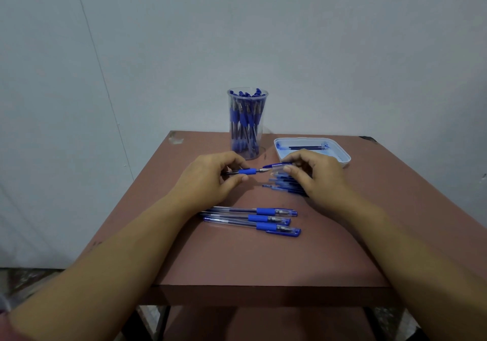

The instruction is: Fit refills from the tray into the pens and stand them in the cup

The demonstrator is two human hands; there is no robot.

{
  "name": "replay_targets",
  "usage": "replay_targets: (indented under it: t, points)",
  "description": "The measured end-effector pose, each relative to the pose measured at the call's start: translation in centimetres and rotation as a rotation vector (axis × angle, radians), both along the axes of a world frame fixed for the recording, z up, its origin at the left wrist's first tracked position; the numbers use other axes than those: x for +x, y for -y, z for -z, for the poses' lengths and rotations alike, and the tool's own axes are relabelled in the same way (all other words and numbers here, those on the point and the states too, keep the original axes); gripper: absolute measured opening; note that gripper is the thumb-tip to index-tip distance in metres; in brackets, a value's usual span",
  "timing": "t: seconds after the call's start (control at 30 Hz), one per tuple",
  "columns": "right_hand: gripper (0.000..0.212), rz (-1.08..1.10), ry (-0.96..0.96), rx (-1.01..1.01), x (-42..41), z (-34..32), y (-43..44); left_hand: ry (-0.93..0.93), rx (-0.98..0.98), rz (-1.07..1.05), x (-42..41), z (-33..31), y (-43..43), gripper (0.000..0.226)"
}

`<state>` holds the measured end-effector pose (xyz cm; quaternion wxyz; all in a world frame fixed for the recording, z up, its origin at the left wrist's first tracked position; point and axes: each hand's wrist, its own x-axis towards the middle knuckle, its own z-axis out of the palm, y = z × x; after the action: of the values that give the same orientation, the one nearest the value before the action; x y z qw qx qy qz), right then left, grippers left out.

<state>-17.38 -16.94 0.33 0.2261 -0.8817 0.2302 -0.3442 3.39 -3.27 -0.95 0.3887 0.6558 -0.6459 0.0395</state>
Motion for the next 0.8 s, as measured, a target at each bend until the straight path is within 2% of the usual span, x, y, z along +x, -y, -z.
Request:
replay_targets:
  t: [0.23, 0.47, 0.63, 0.7, 0.8]
  points:
    - [0.015, -0.090, -0.018, -0.037, 0.5, 0.1, -0.9, 0.004, -0.020, 0.003, -0.4, 0.0, 0.1, 0.012]
    - [0.010, -0.127, 0.015, -0.077, 0.7, 0.3, -1.1, 0.069, -0.073, 0.010, -0.7, 0.1, 0.3, 0.013]
    - [0.010, -0.137, 0.045, -0.231, 0.9, 0.5, -1.4, 0.073, -0.092, 0.011, -0.8, 0.1, 0.2, 0.013]
    - [0.008, -0.132, 0.059, -0.166, 1.1, 0.2, -1.7, 0.062, -0.105, 0.016, -0.8, -0.2, 0.2, 0.013]
    - [0.006, -0.165, 0.080, 0.155, 1.5, -0.1, -1.9, 0.029, -0.147, 0.053, -1.4, -0.4, 0.4, 0.015]
